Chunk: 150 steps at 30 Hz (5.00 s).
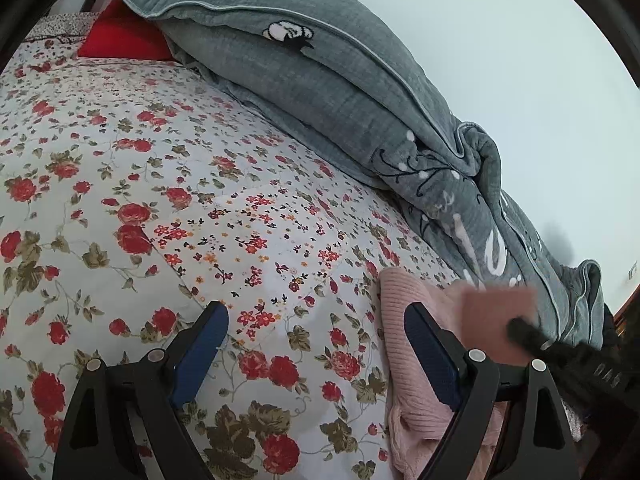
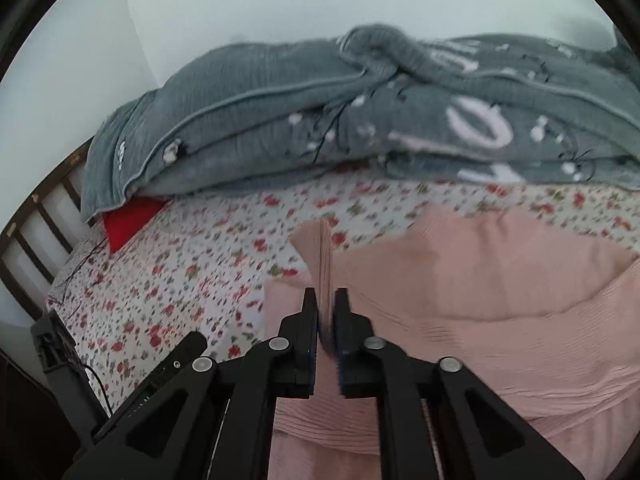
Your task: Fold small clothes
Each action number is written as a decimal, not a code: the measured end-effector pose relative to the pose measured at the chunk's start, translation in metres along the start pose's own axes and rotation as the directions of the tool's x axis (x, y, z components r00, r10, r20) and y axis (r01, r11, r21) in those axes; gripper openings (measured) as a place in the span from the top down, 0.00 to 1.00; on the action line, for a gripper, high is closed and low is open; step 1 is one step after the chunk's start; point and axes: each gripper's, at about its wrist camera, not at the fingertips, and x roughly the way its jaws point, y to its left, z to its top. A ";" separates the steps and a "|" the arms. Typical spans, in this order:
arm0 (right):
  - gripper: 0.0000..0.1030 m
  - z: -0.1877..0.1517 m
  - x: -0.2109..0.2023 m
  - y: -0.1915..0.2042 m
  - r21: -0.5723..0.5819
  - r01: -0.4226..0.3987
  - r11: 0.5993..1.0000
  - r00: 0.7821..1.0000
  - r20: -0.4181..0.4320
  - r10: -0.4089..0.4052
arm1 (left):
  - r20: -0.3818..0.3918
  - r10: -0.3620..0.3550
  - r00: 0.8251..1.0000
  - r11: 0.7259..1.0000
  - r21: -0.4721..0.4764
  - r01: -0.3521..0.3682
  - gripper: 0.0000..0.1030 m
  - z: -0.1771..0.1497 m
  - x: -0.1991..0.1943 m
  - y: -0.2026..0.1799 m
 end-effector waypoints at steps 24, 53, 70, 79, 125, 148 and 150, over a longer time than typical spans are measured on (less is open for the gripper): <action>0.48 -0.056 -0.108 -0.223 0.026 0.400 0.916 0.916 -0.022 -0.400 | -0.062 0.077 0.995 0.907 0.419 -0.044 0.11 -0.035 0.016 -0.076; 0.35 -0.072 -0.112 -0.243 0.151 0.267 0.952 0.962 0.012 -0.272 | -0.064 0.248 0.967 0.874 0.444 -0.195 0.04 -0.041 0.026 -0.081; 0.26 -0.078 -0.118 -0.231 0.093 0.275 0.957 0.961 0.016 -0.277 | -0.058 0.207 0.977 0.896 0.411 -0.165 0.09 -0.040 0.021 -0.078; 0.26 -0.109 -0.161 -0.231 0.137 0.311 0.941 0.944 0.067 -0.322 | -0.046 0.164 0.985 0.905 0.404 -0.132 0.17 -0.048 0.009 -0.077; 0.95 -0.288 -0.242 -0.136 -0.055 0.307 0.950 0.949 0.092 -0.302 | -0.238 0.114 0.965 0.900 0.435 0.001 0.93 -0.209 -0.157 -0.060; 0.70 -0.301 -0.262 -0.147 -0.035 0.311 0.950 0.946 0.103 -0.306 | -0.333 0.000 0.943 0.924 0.361 0.128 0.69 -0.206 -0.169 -0.016; 0.63 -0.302 -0.259 -0.143 -0.062 0.326 0.943 0.942 0.108 -0.318 | -0.329 0.008 0.944 0.918 0.377 0.123 0.64 -0.209 -0.168 -0.024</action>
